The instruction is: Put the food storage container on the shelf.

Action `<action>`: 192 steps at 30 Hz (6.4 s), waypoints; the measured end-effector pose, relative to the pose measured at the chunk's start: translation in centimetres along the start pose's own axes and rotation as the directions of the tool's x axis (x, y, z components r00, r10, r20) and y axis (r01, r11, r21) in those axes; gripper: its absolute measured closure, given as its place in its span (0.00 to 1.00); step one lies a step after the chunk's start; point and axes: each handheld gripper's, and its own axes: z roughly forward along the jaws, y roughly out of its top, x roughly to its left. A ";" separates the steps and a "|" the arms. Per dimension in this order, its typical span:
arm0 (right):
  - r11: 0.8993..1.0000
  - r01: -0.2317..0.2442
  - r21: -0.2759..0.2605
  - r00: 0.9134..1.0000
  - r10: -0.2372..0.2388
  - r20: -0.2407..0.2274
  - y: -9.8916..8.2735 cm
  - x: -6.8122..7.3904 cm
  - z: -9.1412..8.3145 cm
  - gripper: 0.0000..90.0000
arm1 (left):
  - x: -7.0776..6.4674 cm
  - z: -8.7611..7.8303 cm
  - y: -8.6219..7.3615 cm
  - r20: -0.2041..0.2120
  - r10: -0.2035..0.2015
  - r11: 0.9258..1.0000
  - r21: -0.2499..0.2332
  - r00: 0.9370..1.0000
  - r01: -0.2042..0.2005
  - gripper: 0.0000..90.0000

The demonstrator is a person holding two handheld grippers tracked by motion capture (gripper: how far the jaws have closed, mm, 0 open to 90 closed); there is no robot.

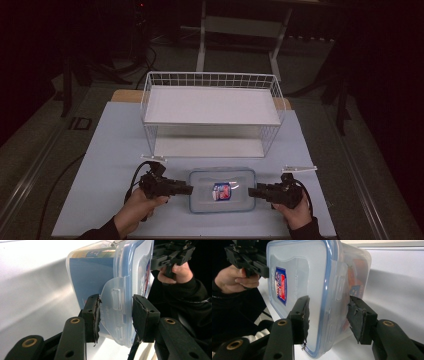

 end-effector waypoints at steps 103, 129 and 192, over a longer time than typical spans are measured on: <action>0.964 0.092 -0.250 0.961 -0.020 0.274 9.4 -4.6 6.7 0.42 | 6.2 2.2 5.9 -0.402 0.033 0.898 -0.390 0.915 -0.203 0.37; 0.958 0.210 -0.197 0.968 -0.175 0.179 6.0 3.5 5.2 0.73 | 1.2 -1.1 3.5 -0.317 0.162 0.912 -0.313 0.934 -0.264 0.01; 0.968 0.240 -0.078 0.921 -0.202 0.333 9.7 0.5 15.3 1.00 | 2.3 -1.0 0.4 -0.364 0.168 0.903 -0.317 0.916 -0.291 0.01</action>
